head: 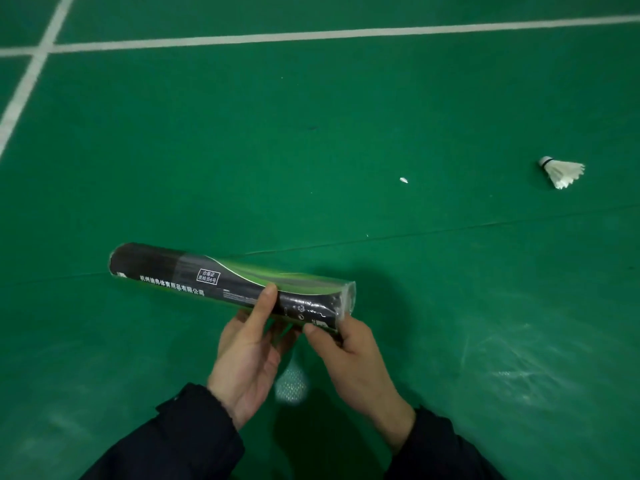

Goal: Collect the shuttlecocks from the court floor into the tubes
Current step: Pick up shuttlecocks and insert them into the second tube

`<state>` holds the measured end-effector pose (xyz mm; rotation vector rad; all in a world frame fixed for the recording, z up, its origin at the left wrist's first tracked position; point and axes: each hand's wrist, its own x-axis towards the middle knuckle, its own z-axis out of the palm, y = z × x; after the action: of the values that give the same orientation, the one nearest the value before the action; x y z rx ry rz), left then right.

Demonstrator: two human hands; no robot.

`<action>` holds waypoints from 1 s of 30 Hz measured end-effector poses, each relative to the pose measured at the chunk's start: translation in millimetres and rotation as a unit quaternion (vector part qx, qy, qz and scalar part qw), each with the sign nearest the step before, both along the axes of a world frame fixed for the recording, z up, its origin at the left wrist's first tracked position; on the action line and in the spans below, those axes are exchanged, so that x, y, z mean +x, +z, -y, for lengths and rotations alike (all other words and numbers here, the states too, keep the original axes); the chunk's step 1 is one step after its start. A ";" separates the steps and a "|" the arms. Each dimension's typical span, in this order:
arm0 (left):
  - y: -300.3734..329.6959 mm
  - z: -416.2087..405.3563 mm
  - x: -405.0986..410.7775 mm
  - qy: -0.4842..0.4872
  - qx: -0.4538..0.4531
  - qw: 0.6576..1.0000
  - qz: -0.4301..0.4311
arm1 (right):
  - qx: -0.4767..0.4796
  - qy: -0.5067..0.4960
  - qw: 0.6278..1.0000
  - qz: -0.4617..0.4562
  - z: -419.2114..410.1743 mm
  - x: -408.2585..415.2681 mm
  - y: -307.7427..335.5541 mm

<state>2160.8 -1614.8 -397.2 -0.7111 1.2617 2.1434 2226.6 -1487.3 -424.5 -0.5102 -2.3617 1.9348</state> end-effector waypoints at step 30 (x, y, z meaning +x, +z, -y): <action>-10.8 -60.9 -19.8 -0.128 -0.011 0.991 -0.024 | -0.162 -0.118 0.980 0.010 -54.5 7.0 -0.8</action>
<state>2140.9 -1553.8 -407.9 -0.4801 1.3260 1.9508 2233.6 -1432.8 -425.3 -0.7900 -1.8955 2.2117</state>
